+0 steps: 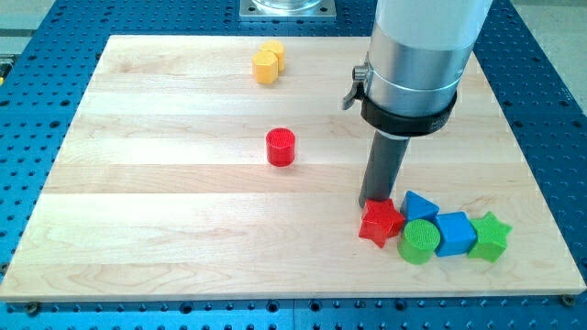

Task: Move the red circle close to the red star

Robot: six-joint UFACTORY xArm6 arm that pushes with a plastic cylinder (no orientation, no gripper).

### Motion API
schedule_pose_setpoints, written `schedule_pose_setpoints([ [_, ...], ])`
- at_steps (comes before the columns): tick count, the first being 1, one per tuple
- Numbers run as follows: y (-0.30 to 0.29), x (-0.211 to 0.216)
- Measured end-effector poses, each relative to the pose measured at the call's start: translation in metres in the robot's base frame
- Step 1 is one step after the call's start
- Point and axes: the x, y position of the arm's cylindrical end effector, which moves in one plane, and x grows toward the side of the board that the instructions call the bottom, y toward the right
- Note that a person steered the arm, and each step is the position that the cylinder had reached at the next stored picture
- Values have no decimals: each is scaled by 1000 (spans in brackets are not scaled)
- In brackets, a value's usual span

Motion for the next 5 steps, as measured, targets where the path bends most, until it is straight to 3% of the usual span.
schedule_pose_setpoints([
  [1,-46,-26],
  [2,-133,-26],
  [3,-165,-67],
  [4,-149,-85],
  [5,-85,-80],
])
